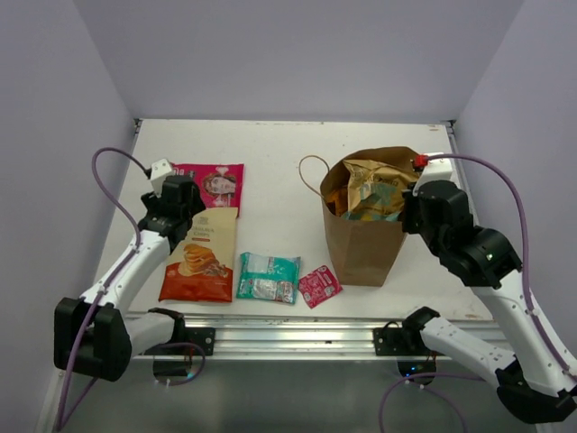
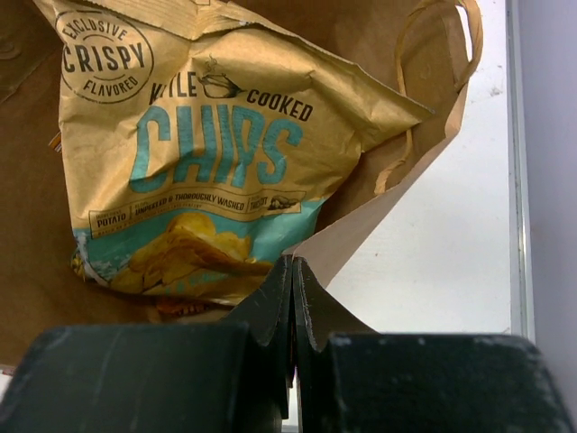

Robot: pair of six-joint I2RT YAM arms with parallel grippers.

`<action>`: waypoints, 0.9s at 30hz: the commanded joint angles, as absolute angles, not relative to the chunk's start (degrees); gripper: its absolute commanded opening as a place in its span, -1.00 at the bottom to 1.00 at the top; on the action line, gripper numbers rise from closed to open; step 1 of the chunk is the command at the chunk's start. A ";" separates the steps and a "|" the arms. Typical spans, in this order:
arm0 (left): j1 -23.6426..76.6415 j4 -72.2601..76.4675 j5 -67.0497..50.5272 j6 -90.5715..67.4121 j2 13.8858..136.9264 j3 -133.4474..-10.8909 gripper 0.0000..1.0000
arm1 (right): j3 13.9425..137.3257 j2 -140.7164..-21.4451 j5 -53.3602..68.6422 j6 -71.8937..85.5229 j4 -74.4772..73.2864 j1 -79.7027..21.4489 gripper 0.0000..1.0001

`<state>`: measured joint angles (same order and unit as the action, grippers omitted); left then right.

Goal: Place the snacks into the paper bag

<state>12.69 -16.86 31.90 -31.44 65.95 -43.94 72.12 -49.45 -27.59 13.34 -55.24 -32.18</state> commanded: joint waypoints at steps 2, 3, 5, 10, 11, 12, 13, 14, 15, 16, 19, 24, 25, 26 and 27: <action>6.78 -20.92 26.29 -33.49 65.39 -41.05 0.63 | 69.88 -50.27 -24.26 10.29 -50.10 -32.17 -1.00; 6.07 -20.92 25.67 -33.49 66.43 -40.00 0.64 | 69.53 -50.27 -23.91 10.20 -49.75 -32.17 -1.00; 3.70 -20.31 23.83 -33.31 68.80 -39.38 0.63 | 69.35 -50.19 -23.73 9.85 -49.57 -32.17 -1.00; 1.85 -16.88 18.90 -32.78 74.26 -37.53 0.63 | 69.26 -49.13 -23.82 9.58 -49.22 -32.17 -1.00; 1.67 -16.18 17.68 -32.70 76.36 -36.66 0.63 | 69.34 -49.04 -23.73 9.58 -49.39 -32.17 -1.00; 1.23 -14.69 17.14 -32.70 77.25 -36.22 0.62 | 69.35 -48.96 -23.82 9.49 -49.39 -32.17 -1.00; 1.06 -13.98 16.62 -32.61 78.04 -35.69 0.61 | 69.35 -48.87 -23.73 9.58 -49.39 -32.17 -1.00; 0.97 -13.45 14.96 -32.61 79.26 -35.42 0.61 | 69.43 -48.78 -23.82 9.58 -49.39 -32.17 -1.00; 0.44 -12.93 14.59 -32.43 79.80 -35.33 0.60 | 69.43 -48.78 -23.82 9.58 -49.57 -32.17 -1.00; 0.44 -12.75 14.33 -32.26 80.24 -35.42 0.56 | 69.52 -48.78 -23.91 9.58 -49.57 -32.17 -1.00; 0.35 -11.87 13.54 -31.56 80.42 -35.60 -0.22 | 69.70 -48.60 -24.08 9.49 -49.75 -32.17 -1.00; 0.35 -11.69 12.22 -30.94 79.46 -35.94 -1.00 | 69.70 -48.52 -24.35 9.49 -49.83 -32.17 -1.00; 0.35 -11.78 11.52 -30.76 77.54 -36.21 -1.00 | 69.70 -48.69 -24.17 9.49 -49.83 -32.17 -1.00; 0.35 -11.69 9.95 -30.50 75.95 -37.26 -1.00 | 69.87 -48.87 -24.34 9.49 -50.10 -32.17 -1.00; 0.70 -11.69 9.32 -30.41 74.02 -38.14 -1.00 | 69.96 -48.95 -24.43 9.58 -50.18 -32.17 -1.00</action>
